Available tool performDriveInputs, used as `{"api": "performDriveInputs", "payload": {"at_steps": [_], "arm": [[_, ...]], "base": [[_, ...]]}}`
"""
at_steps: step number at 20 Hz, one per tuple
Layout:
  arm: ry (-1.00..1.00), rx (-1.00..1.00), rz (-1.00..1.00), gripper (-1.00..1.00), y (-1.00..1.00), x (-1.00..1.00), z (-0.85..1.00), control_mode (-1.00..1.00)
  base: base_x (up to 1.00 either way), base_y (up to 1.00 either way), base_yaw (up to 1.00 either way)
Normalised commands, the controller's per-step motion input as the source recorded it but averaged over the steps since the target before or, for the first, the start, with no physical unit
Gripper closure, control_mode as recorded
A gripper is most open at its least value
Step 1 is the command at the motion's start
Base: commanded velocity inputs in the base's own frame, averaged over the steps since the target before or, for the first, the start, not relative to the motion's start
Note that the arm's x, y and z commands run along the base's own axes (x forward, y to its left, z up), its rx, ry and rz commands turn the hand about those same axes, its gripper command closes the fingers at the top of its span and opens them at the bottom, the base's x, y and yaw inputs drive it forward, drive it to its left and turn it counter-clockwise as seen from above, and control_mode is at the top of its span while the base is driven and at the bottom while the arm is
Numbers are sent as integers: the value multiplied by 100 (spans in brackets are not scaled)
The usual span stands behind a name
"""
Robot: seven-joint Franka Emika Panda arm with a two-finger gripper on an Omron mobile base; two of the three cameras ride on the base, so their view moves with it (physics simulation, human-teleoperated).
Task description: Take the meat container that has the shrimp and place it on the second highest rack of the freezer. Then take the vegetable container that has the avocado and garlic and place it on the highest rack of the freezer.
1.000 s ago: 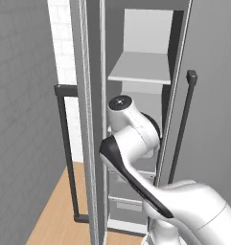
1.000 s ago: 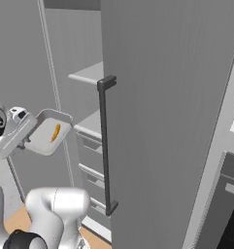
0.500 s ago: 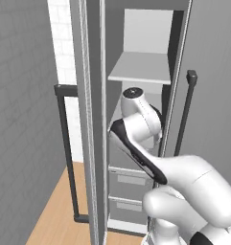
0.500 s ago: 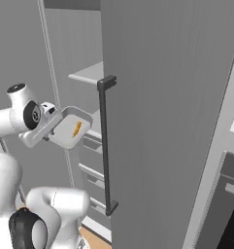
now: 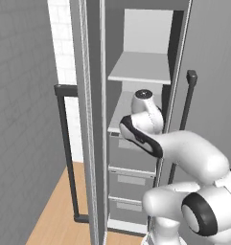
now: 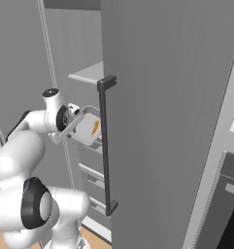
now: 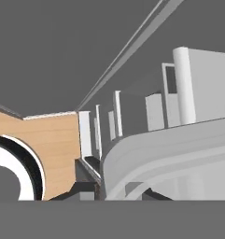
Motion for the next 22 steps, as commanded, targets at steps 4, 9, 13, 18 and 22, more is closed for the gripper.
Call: {"api": "performDriveInputs", "payload": {"at_steps": [4, 9, 13, 18, 22], "arm": [[0, -1, 0, 100, 0, 70, 0, -100], [1, 0, 1, 100, -16, 61, -1, -100], [4, 0, 0, 100, -33, 47, -13, -100], [8, -1, 0, 100, -25, 41, -30, -100], [3, 0, 0, 100, -18, 46, -31, -100]], "base": [[0, 0, 0], [0, 0, 0], [0, 0, 0], [0, 0, 0], [0, 0, 0]]}}
